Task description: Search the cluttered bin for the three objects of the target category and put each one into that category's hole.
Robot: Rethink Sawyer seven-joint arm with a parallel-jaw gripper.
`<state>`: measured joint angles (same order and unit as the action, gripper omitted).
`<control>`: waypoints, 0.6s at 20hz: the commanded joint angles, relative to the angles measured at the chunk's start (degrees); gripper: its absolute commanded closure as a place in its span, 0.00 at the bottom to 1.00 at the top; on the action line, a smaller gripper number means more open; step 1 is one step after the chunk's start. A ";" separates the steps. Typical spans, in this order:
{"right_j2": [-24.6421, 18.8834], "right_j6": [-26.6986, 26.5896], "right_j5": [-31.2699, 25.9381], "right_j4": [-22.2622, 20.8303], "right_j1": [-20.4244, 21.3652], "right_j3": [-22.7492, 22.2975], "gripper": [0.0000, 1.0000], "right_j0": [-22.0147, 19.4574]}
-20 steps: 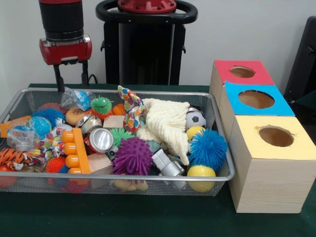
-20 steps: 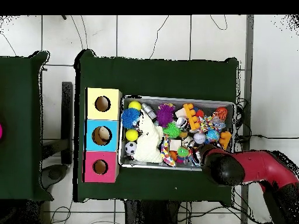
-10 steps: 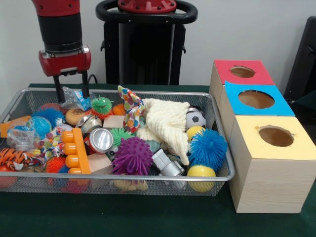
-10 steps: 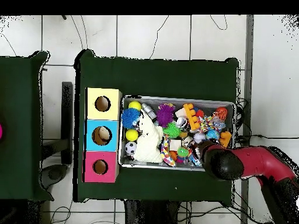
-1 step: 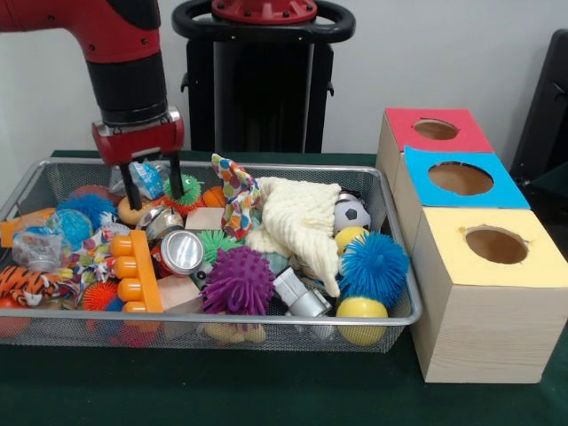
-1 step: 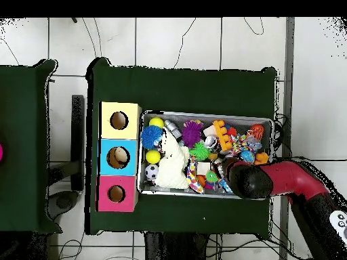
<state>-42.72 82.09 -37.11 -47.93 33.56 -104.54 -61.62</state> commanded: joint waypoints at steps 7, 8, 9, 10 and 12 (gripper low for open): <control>4.96 -13.71 -12.03 -3.37 -2.23 6.23 0.00 2.70; 4.99 -13.70 -12.17 -3.39 -2.07 6.28 0.00 2.78; 4.96 -13.63 -12.41 -3.31 -1.76 6.19 0.00 2.94; 4.93 -13.59 -12.52 -3.37 -1.68 6.21 0.00 3.01; 4.68 -13.56 -12.60 -3.33 -1.44 5.90 0.00 2.80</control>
<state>-40.82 82.09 -42.91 -48.08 32.08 -103.86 -59.45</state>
